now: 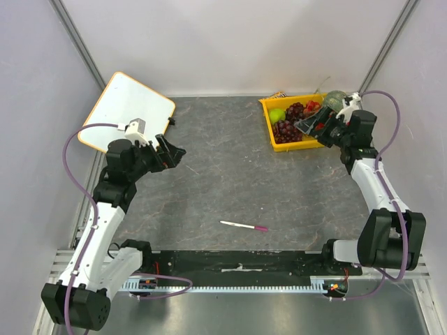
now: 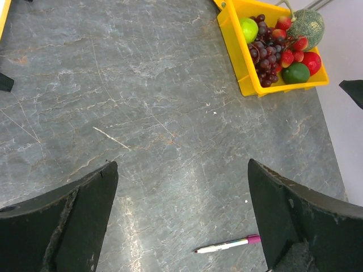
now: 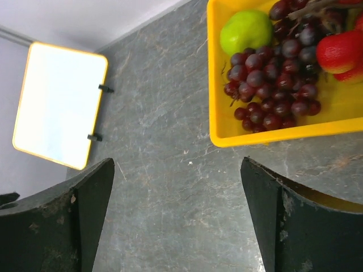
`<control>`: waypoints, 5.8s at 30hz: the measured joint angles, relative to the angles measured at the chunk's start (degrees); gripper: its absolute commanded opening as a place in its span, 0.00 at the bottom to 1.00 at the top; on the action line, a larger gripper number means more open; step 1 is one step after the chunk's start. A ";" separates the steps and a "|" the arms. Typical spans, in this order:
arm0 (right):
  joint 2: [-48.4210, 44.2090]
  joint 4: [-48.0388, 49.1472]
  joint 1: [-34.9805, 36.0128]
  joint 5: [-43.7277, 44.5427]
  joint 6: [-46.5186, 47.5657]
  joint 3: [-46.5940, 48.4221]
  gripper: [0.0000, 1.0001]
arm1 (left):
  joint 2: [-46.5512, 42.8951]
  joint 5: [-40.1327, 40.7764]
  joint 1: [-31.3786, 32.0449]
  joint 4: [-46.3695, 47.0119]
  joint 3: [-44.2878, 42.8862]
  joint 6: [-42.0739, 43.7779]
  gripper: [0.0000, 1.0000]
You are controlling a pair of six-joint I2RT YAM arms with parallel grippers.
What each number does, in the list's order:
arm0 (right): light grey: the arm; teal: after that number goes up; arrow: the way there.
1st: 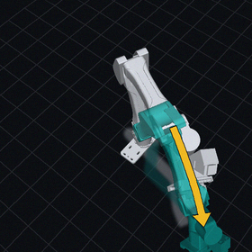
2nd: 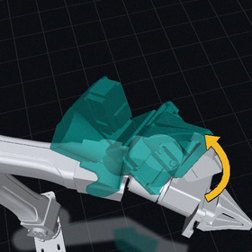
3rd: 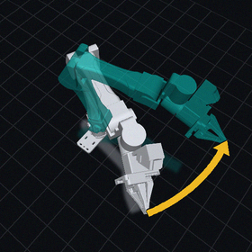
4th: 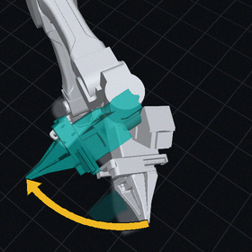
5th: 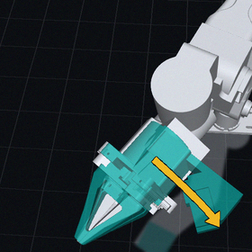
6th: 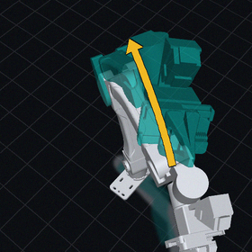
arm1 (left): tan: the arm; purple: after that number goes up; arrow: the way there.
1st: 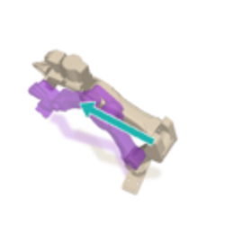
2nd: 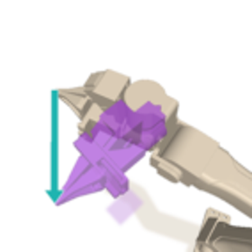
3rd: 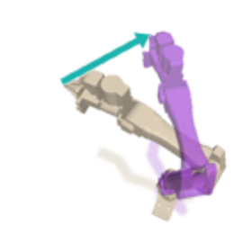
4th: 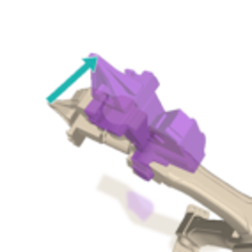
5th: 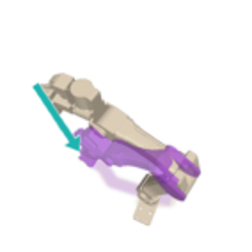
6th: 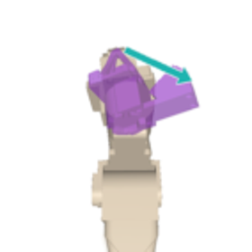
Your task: Write a sentence on the whiteboard
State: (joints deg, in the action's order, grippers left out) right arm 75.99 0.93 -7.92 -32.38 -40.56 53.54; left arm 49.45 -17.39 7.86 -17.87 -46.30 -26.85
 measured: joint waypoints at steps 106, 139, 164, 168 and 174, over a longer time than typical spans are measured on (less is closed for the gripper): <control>-8.35 -12.13 37.55 34.14 22.12 -8.55 0.98 | 86.47 54.66 16.87 -47.82 -78.01 -41.81 0.63; -5.42 -12.11 37.55 34.16 22.45 -8.92 0.98 | 95.36 48.76 4.35 -35.30 -85.55 -27.65 0.46; -3.96 -11.69 37.55 34.14 22.64 -8.92 0.98 | 93.70 45.35 1.55 -33.07 -80.39 -26.43 0.27; -3.91 -11.69 37.55 34.14 22.64 -8.94 0.98 | 91.91 45.92 2.05 -33.53 -77.31 -26.47 0.27; -3.91 -11.69 37.55 33.83 22.64 -8.96 0.98 | 91.80 47.12 3.02 -34.14 -77.07 -26.38 0.28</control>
State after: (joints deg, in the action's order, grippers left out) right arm 72.07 -10.76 29.63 1.45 -17.91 44.58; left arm 141.25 29.74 10.87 -52.01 -123.37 -53.23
